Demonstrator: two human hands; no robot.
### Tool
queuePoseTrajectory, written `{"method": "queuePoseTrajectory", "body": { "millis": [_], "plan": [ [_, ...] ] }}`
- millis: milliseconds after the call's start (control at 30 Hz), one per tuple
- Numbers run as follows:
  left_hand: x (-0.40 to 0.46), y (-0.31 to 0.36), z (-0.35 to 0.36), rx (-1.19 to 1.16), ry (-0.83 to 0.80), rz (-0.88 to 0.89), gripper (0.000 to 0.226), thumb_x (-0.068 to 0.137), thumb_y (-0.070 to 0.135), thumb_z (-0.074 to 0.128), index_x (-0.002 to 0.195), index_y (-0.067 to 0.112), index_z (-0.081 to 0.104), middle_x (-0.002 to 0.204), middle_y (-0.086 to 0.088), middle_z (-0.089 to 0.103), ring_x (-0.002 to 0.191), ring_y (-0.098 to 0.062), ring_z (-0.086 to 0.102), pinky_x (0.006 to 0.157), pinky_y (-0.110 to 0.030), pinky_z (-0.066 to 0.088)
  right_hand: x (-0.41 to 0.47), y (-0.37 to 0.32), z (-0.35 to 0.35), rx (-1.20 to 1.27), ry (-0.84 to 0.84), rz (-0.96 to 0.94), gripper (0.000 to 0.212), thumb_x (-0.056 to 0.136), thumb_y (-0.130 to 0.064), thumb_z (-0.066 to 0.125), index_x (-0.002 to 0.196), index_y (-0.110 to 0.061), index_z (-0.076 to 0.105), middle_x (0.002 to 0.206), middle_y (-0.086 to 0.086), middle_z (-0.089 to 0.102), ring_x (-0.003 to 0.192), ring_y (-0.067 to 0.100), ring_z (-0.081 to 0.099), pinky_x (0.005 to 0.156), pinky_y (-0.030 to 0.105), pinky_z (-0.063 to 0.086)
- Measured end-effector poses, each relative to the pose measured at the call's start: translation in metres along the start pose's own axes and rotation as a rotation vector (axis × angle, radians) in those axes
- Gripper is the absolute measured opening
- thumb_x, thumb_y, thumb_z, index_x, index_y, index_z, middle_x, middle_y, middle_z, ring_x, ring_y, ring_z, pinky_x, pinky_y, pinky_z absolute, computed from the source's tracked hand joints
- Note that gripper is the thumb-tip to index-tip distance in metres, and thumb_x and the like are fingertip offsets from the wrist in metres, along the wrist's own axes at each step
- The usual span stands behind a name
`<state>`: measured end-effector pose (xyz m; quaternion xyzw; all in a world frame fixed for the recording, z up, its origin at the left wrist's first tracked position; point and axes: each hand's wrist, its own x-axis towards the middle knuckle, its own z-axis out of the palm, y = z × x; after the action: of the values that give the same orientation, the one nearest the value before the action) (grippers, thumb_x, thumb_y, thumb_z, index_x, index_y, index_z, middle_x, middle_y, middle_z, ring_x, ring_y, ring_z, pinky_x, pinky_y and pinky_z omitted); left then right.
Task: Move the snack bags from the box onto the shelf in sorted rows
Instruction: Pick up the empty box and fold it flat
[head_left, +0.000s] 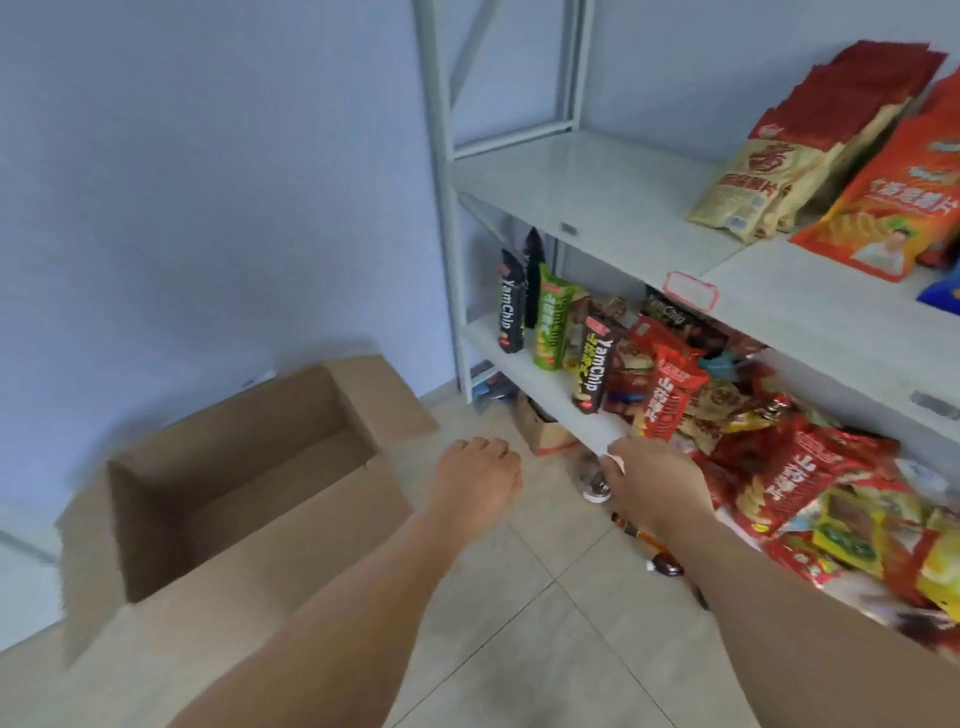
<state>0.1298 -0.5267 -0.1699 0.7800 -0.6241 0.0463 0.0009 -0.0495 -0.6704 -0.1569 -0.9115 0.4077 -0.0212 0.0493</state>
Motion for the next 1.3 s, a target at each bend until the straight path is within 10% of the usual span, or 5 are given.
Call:
{"method": "queuePoseTrajectory", "body": {
  "millis": [300, 600, 933, 1133, 1300],
  "plan": [
    [-0.124, -0.171, 0.049, -0.004, -0.121, -0.290, 0.038, 0.105, 0.033, 0.031, 0.117, 0.019, 0.064, 0.124, -0.002, 0.063, 0.113, -0.027, 0.059, 0.095, -0.039, 0.043, 0.047, -0.207, 0.062, 0.108, -0.153, -0.175, 0.034, 0.105, -0.040, 0.035, 0.117, -0.023, 0.062, 0.118, 0.001, 0.065, 0.110, 0.025, 0.059, 0.087, 0.037, 0.047],
    [-0.160, -0.290, 0.140, -0.068, -0.108, -0.682, 0.041, 0.091, 0.037, 0.038, 0.078, 0.019, 0.072, 0.086, -0.001, 0.072, 0.074, -0.024, 0.069, 0.063, -0.034, 0.053, 0.144, -0.327, 0.169, 0.368, -0.246, -0.124, 0.036, 0.104, -0.039, 0.039, 0.117, -0.019, 0.065, 0.117, 0.001, 0.067, 0.104, 0.025, 0.059, 0.080, 0.035, 0.043],
    [-0.073, -0.329, 0.269, -0.207, -0.182, -0.670, 0.052, 0.094, 0.052, 0.034, 0.109, 0.020, 0.071, 0.117, -0.002, 0.069, 0.109, -0.026, 0.064, 0.091, -0.041, 0.052, 0.237, -0.388, 0.299, 0.669, -0.385, 0.436, 0.069, 0.097, -0.064, 0.036, 0.141, -0.011, 0.045, 0.132, 0.013, 0.061, 0.120, 0.034, 0.057, 0.089, 0.042, 0.042],
    [-0.055, -0.337, 0.323, -0.353, -0.437, -0.703, 0.083, 0.087, 0.066, 0.000, 0.149, 0.026, 0.038, 0.152, 0.002, 0.044, 0.141, -0.023, 0.036, 0.117, -0.043, 0.024, 0.275, -0.394, 0.337, 1.083, -0.314, 0.871, 0.092, 0.094, -0.072, 0.031, 0.157, -0.006, 0.020, 0.154, 0.016, 0.040, 0.137, 0.037, 0.042, 0.108, 0.045, 0.033],
    [-0.059, -0.338, 0.337, -0.469, -0.468, -0.757, 0.063, 0.102, 0.061, 0.020, 0.155, 0.028, 0.028, 0.160, 0.006, 0.033, 0.148, -0.019, 0.023, 0.123, -0.042, 0.009, 0.277, -0.390, 0.342, 1.298, -0.233, 0.905, 0.088, 0.093, -0.074, 0.035, 0.160, -0.024, 0.009, 0.160, 0.004, 0.034, 0.141, 0.027, 0.041, 0.112, 0.041, 0.029]
  ]
}}
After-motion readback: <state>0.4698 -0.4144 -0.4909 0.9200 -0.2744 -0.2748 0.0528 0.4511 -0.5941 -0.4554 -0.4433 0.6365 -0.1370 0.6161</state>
